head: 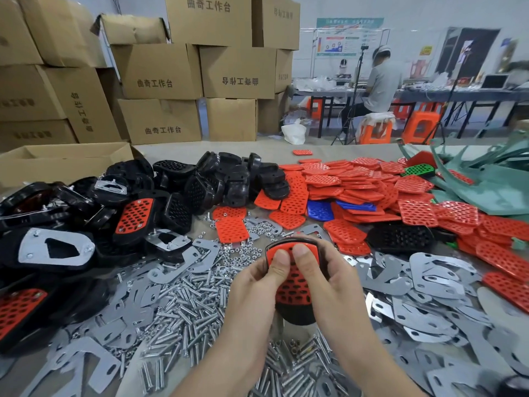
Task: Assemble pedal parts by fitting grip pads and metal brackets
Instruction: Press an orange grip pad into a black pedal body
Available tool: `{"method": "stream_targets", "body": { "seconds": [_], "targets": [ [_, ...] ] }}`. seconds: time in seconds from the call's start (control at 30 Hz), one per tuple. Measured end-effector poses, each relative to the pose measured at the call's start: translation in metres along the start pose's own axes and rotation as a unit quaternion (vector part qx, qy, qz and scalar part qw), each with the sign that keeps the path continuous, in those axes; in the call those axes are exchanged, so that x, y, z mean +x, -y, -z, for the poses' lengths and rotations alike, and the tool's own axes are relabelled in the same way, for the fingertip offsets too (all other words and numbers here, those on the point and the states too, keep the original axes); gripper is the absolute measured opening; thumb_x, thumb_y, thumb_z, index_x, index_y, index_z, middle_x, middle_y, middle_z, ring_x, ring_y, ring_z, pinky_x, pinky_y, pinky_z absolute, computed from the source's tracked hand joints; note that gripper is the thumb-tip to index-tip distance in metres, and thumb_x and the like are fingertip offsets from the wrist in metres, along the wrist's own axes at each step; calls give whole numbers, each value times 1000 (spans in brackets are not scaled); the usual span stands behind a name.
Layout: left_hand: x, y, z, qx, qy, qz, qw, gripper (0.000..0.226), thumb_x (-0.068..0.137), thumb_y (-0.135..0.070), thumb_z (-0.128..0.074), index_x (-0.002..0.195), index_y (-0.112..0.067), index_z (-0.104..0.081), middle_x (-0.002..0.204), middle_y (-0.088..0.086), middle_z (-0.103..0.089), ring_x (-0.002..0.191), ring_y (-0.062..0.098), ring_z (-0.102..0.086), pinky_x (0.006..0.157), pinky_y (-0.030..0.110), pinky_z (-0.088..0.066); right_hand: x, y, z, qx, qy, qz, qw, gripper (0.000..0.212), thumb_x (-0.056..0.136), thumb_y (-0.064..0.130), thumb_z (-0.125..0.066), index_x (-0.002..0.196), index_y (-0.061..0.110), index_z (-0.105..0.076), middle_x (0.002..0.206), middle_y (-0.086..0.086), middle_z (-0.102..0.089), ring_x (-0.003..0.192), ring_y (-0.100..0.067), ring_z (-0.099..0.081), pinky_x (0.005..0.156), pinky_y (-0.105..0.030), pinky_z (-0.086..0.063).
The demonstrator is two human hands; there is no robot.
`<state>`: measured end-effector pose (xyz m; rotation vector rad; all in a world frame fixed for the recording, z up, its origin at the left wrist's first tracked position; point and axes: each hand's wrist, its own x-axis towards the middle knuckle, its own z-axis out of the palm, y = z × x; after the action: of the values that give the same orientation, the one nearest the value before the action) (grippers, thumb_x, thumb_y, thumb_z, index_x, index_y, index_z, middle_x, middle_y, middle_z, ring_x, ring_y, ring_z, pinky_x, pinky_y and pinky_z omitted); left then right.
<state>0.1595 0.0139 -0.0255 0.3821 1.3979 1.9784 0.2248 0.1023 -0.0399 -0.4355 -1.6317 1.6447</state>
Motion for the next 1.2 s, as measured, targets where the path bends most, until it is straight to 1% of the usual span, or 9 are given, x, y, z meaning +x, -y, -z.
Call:
{"method": "stream_targets", "body": {
  "seconds": [0.1,0.2,0.43,0.6,0.73,0.87,0.97,1.07,1.2],
  "targets": [
    [0,0,2,3,11,28,1000,33,68,-53,-72,86,-26,-79,85,4,-77,72,21,-73,43,30,-50,-1,-1,-3,-12,-10,12,1000,16,90,51,-63,96,40,-73,93,10,-77,83,-1,-71,72,-13,-52],
    [1,3,5,11,15,39,999,38,66,-55,-72,91,-26,-79,96,5,-79,91,24,-76,70,46,-61,-3,-2,-3,-10,-13,11,1000,17,90,52,-63,94,39,-73,91,8,-77,81,-2,-71,70,-14,-53],
    [2,1,1,-35,40,6,999,45,72,-52,-73,98,-16,-80,104,10,-78,95,21,-76,71,27,-60,1,-2,-3,17,-46,-7,999,23,90,52,-64,90,32,-74,84,10,-76,74,1,-69,63,-11,-51],
    [8,3,2,-14,36,-9,999,42,84,-50,-62,101,-16,-79,108,11,-77,102,23,-74,83,32,-59,4,-4,3,55,-64,-56,995,32,82,61,-60,89,34,-77,83,5,-78,72,-6,-74,58,-13,-53],
    [11,4,7,35,33,-45,998,43,85,-48,-61,114,-18,-72,110,5,-76,103,18,-73,81,26,-58,3,-4,5,51,-46,-70,995,35,82,66,-59,94,38,-77,91,4,-80,81,-9,-77,63,-14,-55],
    [12,6,10,63,36,-67,995,34,82,-54,-62,105,-32,-75,109,-2,-76,105,13,-72,88,32,-56,4,-4,5,36,-40,-65,996,34,84,65,-59,97,38,-75,94,5,-79,84,-8,-76,66,-14,-55],
    [13,7,11,67,41,-75,994,42,77,-60,-64,106,-31,-75,111,-3,-76,107,13,-71,94,36,-54,4,-3,5,27,-40,-52,997,33,81,66,-59,96,40,-74,94,8,-78,84,-4,-75,68,-13,-54],
    [15,8,11,83,41,-96,991,49,74,-60,-66,111,-28,-72,108,-7,-76,104,9,-71,91,31,-57,3,-3,5,19,-37,-41,998,33,81,65,-60,97,40,-74,96,9,-78,86,-3,-74,70,-12,-53],
    [15,8,12,96,34,-104,989,34,80,-53,-61,105,-33,-72,102,-13,-76,97,4,-72,77,20,-57,3,-3,5,6,-27,-40,999,28,80,61,-63,98,43,-74,97,11,-78,86,-2,-73,70,-12,-53]
  ]
}}
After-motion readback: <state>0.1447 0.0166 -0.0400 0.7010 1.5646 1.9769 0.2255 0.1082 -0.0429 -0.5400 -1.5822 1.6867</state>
